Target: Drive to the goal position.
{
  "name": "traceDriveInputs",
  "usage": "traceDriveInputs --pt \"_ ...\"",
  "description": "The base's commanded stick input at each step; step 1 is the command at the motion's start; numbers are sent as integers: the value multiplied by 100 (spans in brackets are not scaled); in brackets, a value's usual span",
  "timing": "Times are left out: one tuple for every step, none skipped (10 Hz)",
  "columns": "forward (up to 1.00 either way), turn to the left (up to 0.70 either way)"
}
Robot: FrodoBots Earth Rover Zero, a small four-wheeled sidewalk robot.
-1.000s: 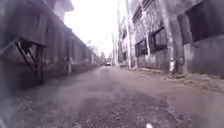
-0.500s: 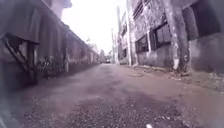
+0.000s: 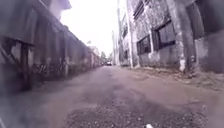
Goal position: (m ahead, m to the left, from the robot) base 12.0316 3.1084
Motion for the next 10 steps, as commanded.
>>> traceDriveInputs --pt "60 0" --pt "60 0" --pt "60 0" --pt "60 0" --pt "60 0" --pt "60 14" --pt "60 15" --pt "60 13" --pt "60 9" --pt "60 1"
